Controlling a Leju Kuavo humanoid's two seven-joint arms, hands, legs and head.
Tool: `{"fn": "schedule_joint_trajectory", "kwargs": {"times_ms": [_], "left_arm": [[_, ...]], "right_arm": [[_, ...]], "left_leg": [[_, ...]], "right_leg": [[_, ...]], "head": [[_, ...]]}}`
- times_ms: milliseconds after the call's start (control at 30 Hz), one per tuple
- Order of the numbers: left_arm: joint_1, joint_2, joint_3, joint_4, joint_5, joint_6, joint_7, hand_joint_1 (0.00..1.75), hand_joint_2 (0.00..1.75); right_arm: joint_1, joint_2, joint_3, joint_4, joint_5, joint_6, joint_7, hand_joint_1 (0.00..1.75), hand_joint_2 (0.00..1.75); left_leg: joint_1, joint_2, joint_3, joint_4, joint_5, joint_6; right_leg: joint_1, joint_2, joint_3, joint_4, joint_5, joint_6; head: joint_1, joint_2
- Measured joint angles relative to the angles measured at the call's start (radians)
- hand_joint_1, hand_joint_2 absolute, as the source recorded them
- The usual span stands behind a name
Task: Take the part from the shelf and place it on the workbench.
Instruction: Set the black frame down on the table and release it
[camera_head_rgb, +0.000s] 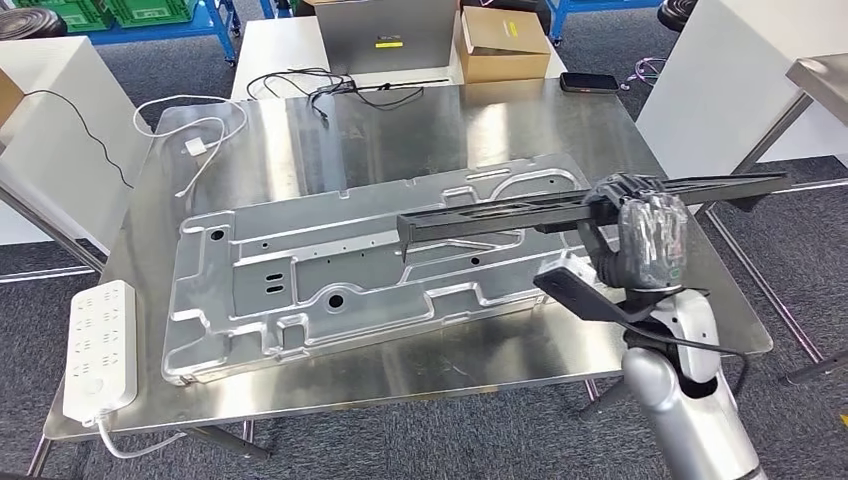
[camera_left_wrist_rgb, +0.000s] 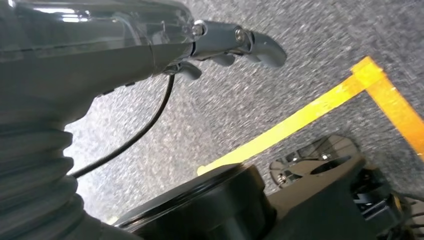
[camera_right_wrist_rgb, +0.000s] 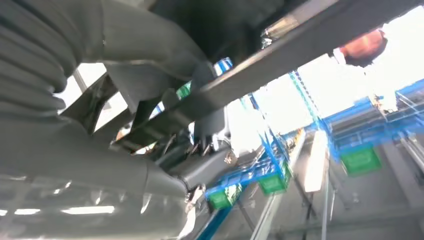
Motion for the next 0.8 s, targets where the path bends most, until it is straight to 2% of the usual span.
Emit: {"fn": "schedule_joint_trajectory", "kwargs": {"times_ms": [200, 800], "left_arm": [[-0.001, 0.0, 0.0, 0.0, -0.006, 0.0, 0.0, 0.0, 1.75], [-0.001, 0.0, -0.015, 0.0, -0.049, 0.013, -0.057, 0.0, 1.75]], "right_arm": [[-0.041, -0.002, 0.077, 0.114, 0.003, 0.002, 0.011, 1.75, 1.75], [-0.063, 0.009, 0.149, 0.28, 0.016, -0.039, 0.024, 1.75, 1.75]], "left_leg": [[0.0, -0.001, -0.001, 0.0, 0.0, 0.0], [-0.001, -0.001, -0.001, 0.0, 0.0, 0.0]], "right_leg": [[0.0, -0.001, 0.0, 0.0, 0.0, 0.0], [0.0, -0.001, 0.0, -0.001, 0.0, 0.0]], "head": [[0.0, 0.0], [0.0, 0.0]]}}
